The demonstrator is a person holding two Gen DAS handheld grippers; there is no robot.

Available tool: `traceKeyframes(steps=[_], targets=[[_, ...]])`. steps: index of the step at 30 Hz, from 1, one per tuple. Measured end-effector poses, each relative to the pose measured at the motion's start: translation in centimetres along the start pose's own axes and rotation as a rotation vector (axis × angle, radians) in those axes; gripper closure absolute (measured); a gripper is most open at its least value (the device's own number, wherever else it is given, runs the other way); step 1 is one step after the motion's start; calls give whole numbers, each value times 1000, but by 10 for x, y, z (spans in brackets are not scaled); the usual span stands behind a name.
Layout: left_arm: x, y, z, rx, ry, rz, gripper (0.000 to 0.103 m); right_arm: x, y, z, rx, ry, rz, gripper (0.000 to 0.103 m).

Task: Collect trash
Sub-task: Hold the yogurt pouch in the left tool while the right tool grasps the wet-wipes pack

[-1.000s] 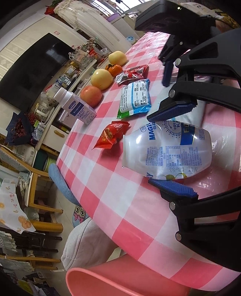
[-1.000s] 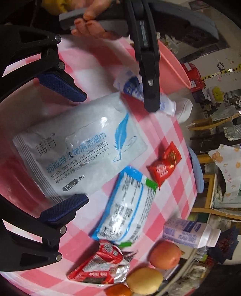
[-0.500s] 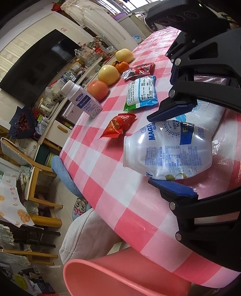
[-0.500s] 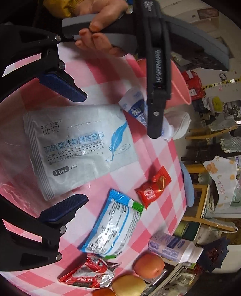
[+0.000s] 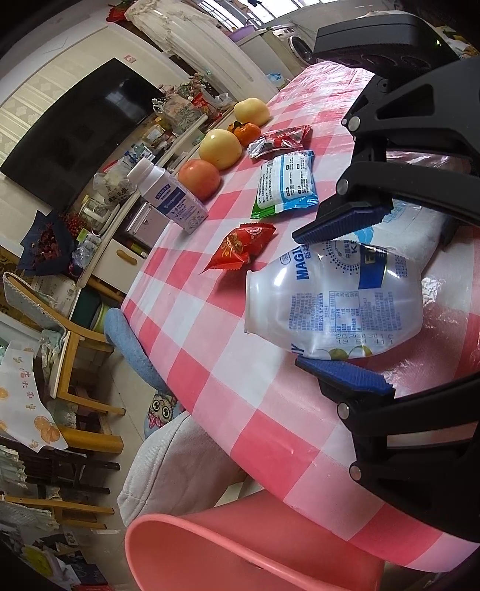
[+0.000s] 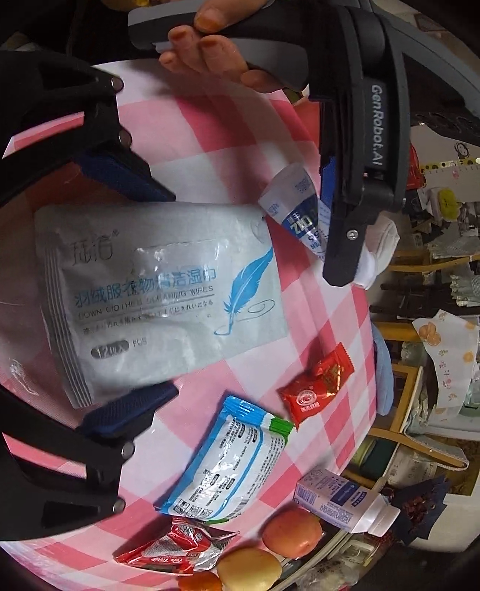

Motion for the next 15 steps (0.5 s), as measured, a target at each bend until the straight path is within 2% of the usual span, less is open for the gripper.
traceKeyframes(steps=[6, 15], targets=[[-3, 2, -5, 6, 9, 11, 41, 5, 8, -3, 46, -45, -9, 27], [-13, 7, -13, 32, 6, -3, 41, 8, 12, -10, 104, -96, 28, 39]])
Point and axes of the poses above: each gripper's, at about its wrist camera, not at the fingertips, and y roughly against the way its jaws point, x to its right, z to its underside, the point moved 10 cm from there along -y, roughly the way its jaws point, and after that the axes turned 14 degrees about -z, right-handed, at the moved point
